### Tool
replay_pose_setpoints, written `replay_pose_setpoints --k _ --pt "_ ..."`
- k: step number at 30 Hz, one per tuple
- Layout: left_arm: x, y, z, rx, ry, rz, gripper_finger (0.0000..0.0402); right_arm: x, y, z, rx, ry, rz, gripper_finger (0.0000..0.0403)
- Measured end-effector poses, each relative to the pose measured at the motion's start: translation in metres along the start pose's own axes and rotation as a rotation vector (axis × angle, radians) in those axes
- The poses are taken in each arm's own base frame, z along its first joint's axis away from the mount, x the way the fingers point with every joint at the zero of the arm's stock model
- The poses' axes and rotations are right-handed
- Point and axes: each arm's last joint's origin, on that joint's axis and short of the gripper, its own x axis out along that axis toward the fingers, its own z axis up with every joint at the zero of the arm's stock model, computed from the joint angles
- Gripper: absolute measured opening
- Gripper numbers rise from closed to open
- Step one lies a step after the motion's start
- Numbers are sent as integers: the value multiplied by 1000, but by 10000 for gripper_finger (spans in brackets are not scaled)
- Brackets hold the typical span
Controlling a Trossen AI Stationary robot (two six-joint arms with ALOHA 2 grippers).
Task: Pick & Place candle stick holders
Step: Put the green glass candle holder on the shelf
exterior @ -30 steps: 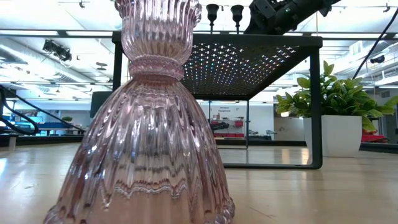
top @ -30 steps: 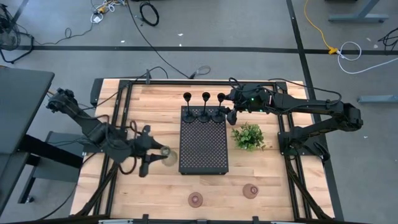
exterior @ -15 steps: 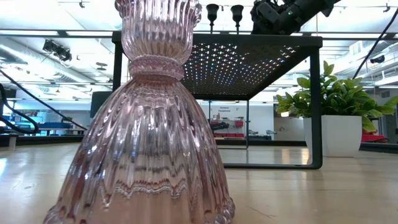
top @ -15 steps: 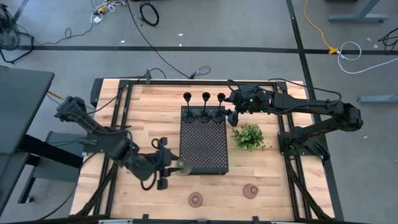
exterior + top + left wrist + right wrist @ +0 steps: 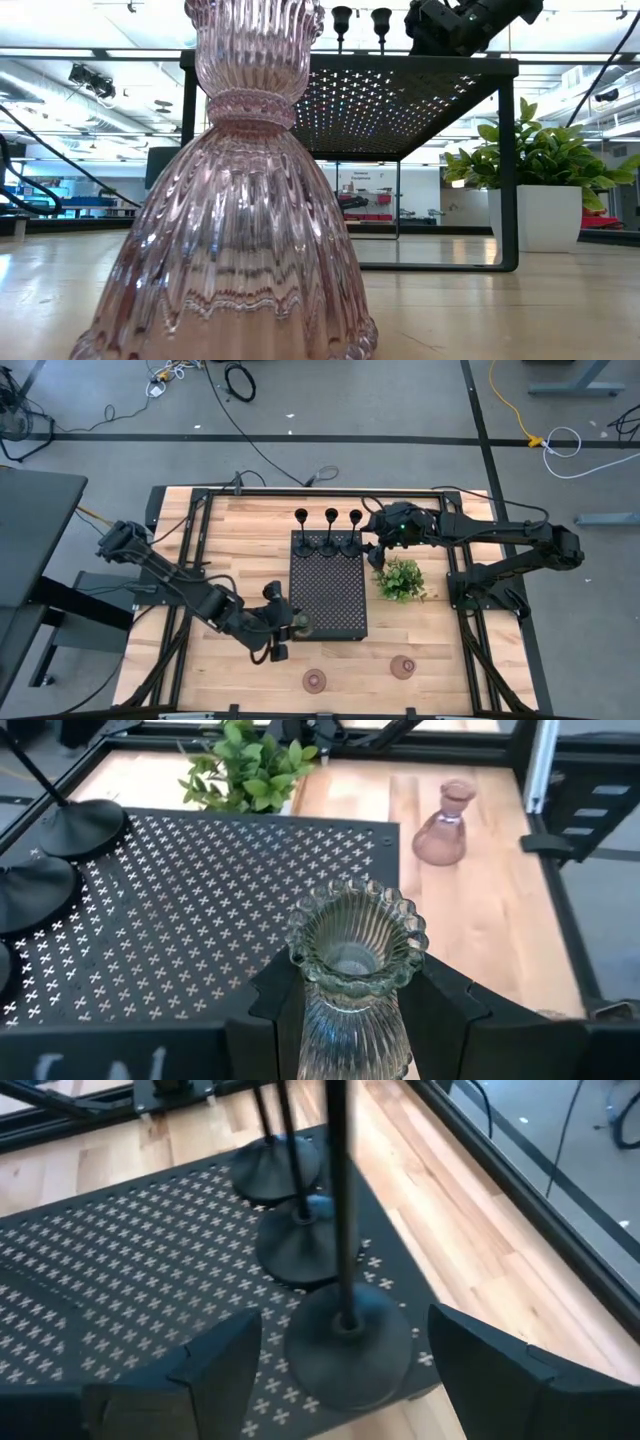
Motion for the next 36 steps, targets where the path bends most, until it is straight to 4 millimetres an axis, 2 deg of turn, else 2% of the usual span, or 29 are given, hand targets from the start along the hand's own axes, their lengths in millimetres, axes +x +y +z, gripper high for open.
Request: replay_pose_setpoints --k 6,36 --pt "7 2 -3 -1 28 14 133 0 6 -1 -15 2 18 286" --pt "10 7 -8 -62 55 49 135 0 8 -2 -30 7 22 286"
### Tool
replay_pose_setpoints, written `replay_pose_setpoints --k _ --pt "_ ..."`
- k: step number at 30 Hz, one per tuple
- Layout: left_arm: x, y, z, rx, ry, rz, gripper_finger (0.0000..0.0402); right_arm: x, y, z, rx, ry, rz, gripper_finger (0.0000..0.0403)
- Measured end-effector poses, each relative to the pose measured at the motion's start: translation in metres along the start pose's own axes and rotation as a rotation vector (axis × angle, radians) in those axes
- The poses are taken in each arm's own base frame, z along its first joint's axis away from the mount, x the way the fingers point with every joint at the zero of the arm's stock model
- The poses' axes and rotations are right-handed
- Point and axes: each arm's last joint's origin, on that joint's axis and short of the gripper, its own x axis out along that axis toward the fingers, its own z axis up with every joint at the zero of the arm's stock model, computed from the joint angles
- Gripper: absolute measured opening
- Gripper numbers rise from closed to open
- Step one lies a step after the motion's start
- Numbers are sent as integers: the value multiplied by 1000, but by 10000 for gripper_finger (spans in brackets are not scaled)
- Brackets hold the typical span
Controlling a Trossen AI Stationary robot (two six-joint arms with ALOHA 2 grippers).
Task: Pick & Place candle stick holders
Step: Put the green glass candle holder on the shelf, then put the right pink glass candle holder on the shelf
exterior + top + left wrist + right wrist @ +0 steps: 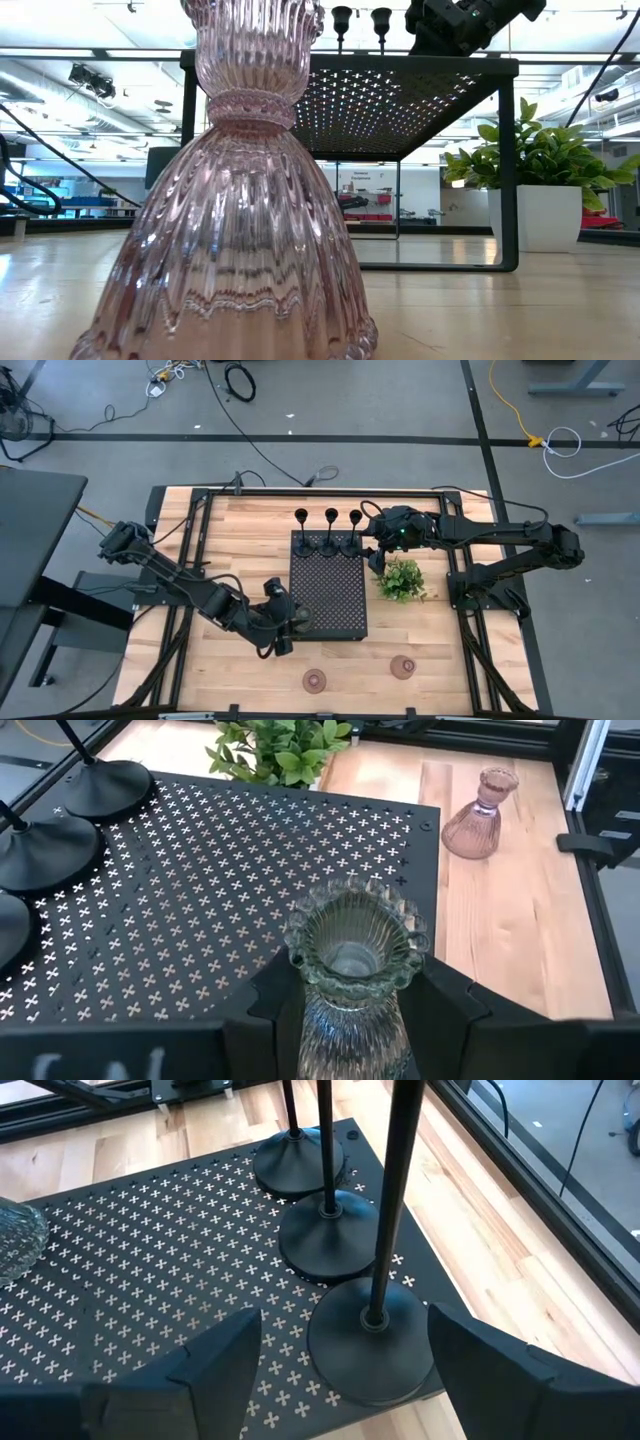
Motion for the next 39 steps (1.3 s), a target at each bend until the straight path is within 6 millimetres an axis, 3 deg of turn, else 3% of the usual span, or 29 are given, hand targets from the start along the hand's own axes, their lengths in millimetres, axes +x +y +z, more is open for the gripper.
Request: replay_pose_setpoints --k 6,10,18,24,31,39 --pt "1 0 -3 -6 22 -3 252 0 0 0 -5 0 0 286" --pt "1 0 -3 -11 29 -18 288 0 0 0 -7 -1 0 286" --pt "-15 -4 -5 12 29 -48 294 -3 0 -2 1 15 -2 286" --pt "-34 -1 -3 54 -25 17 295 -25 4 2 19 -52 31 286" --pt "-43 4 2 75 -79 65 295 -59 34 0 -7 -89 373 286" --pt "-43 5 2 81 -82 73 295 -75 74 -16 -36 46 671 286"
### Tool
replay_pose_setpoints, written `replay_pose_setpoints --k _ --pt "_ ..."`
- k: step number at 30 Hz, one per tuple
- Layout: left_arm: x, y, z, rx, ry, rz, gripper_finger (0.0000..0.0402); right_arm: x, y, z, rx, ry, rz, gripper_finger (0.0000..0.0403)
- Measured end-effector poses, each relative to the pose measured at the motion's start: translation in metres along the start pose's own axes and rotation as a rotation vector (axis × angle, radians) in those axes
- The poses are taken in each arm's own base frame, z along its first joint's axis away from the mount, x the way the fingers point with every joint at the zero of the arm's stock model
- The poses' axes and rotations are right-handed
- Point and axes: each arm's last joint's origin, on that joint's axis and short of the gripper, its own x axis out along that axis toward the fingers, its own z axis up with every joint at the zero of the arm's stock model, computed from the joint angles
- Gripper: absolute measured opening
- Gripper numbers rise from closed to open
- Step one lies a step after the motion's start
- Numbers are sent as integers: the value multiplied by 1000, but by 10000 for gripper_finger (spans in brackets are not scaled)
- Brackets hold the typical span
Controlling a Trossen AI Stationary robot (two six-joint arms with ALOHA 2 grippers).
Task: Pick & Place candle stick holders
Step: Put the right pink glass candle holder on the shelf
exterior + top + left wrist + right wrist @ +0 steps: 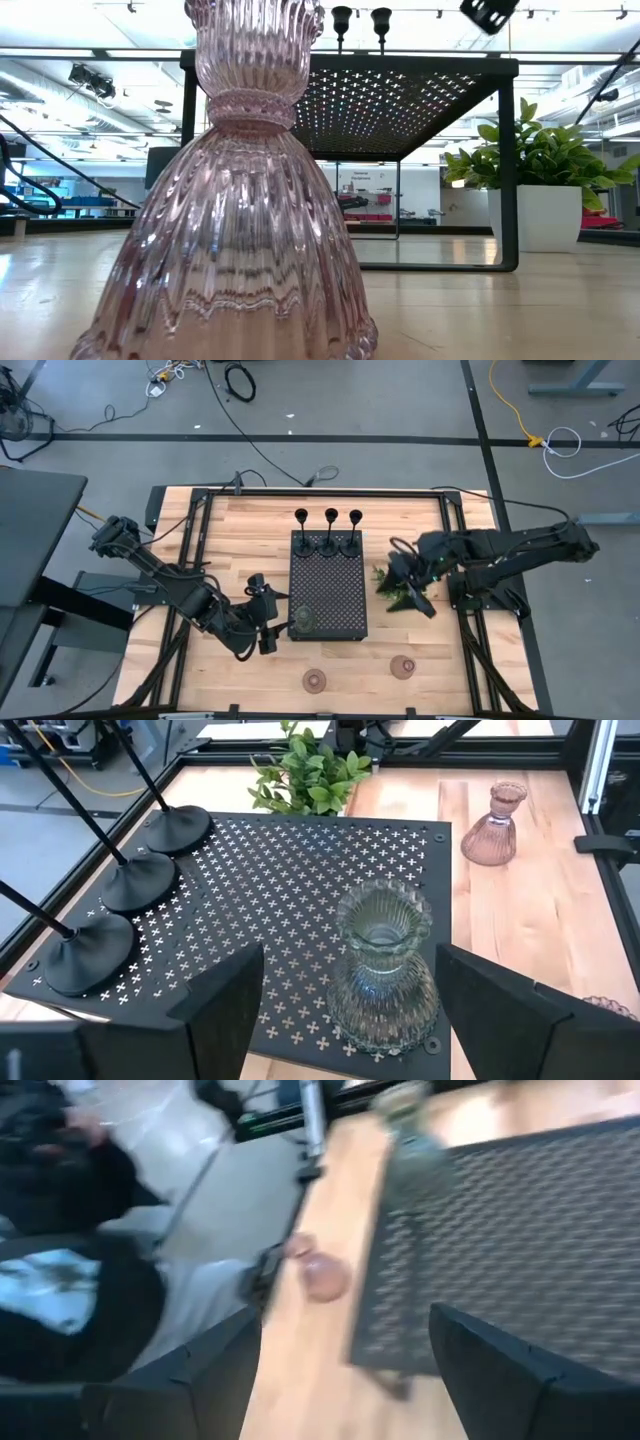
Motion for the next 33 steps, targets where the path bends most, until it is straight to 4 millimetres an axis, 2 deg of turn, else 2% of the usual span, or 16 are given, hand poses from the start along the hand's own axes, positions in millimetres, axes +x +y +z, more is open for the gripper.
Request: replay_pose_setpoints --k 6,15,25,33 --pt "0 0 0 13 0 0 295 7 23 -7 88 44 83 286" --pt "0 0 0 18 0 0 295 13 52 -26 295 143 76 286" --pt "0 0 0 18 1 -2 295 11 87 -60 610 250 -81 286" --pt "0 0 0 17 0 0 295 15 112 -86 727 215 -214 286"
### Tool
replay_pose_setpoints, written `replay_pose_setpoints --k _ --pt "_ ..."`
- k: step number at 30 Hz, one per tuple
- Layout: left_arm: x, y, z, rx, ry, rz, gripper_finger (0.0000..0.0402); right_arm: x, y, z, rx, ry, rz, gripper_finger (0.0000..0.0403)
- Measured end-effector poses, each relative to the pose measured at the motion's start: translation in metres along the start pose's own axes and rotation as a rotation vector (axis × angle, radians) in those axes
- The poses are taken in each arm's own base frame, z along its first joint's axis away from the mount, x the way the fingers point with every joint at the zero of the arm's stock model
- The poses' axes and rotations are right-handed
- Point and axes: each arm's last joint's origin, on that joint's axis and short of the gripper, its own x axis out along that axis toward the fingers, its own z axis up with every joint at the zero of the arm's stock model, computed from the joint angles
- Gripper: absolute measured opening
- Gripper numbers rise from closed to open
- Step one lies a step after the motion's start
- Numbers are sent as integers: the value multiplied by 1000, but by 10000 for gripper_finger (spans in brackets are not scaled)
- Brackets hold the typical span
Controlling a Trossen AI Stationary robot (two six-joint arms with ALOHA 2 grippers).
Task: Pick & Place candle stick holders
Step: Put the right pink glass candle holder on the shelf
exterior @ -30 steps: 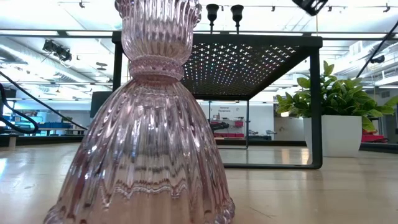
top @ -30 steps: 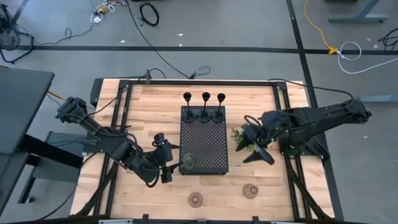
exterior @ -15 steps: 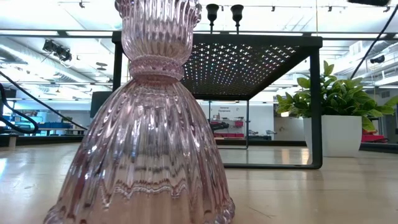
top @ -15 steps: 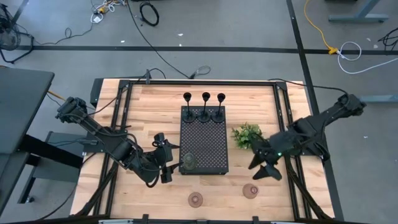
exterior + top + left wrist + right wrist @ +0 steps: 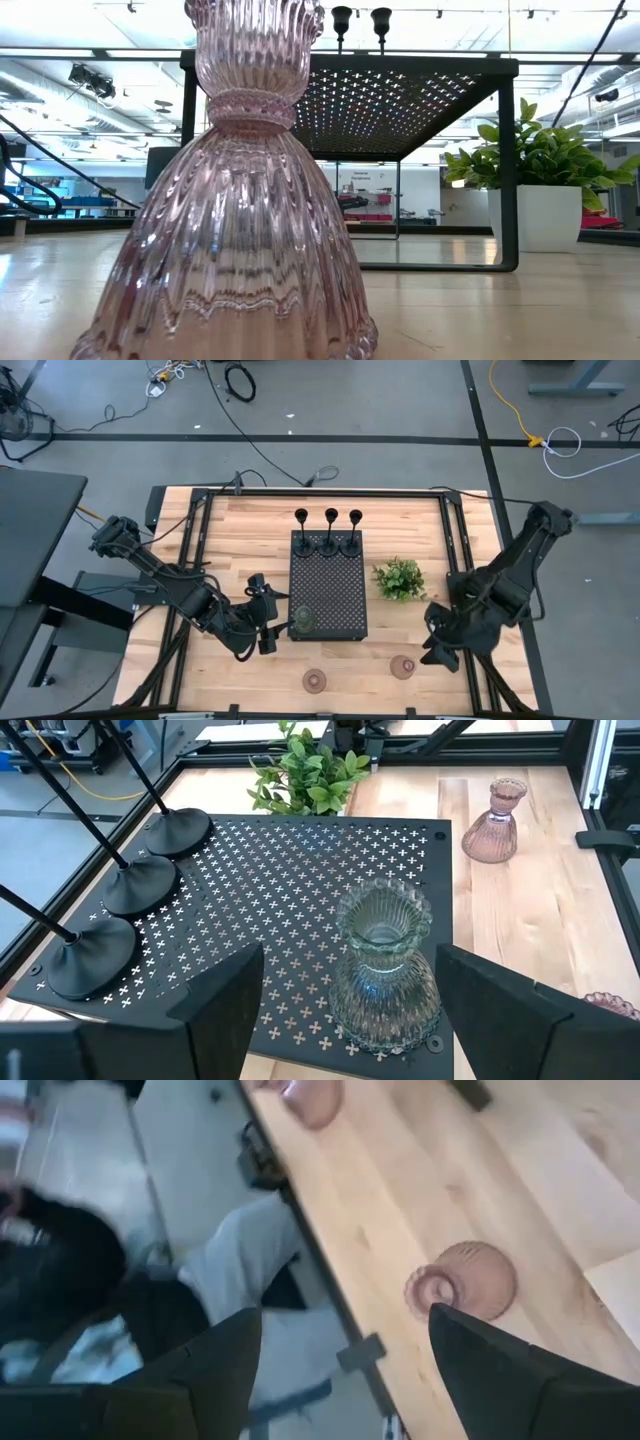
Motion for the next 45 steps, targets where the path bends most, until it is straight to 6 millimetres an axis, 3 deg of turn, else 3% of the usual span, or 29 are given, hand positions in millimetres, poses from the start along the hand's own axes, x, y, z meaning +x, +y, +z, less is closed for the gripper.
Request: replay_pose_setpoints --k 14,21,45 --pt "-1 -1 0 -5 4 -12 295 65 1 -58 28 -60 -193 286" --pt "-1 -1 -1 -24 7 -17 295 79 -9 -63 22 -95 -305 286" --pt "-1 1 -2 -11 8 15 295 137 -23 -74 -130 -189 -429 286"
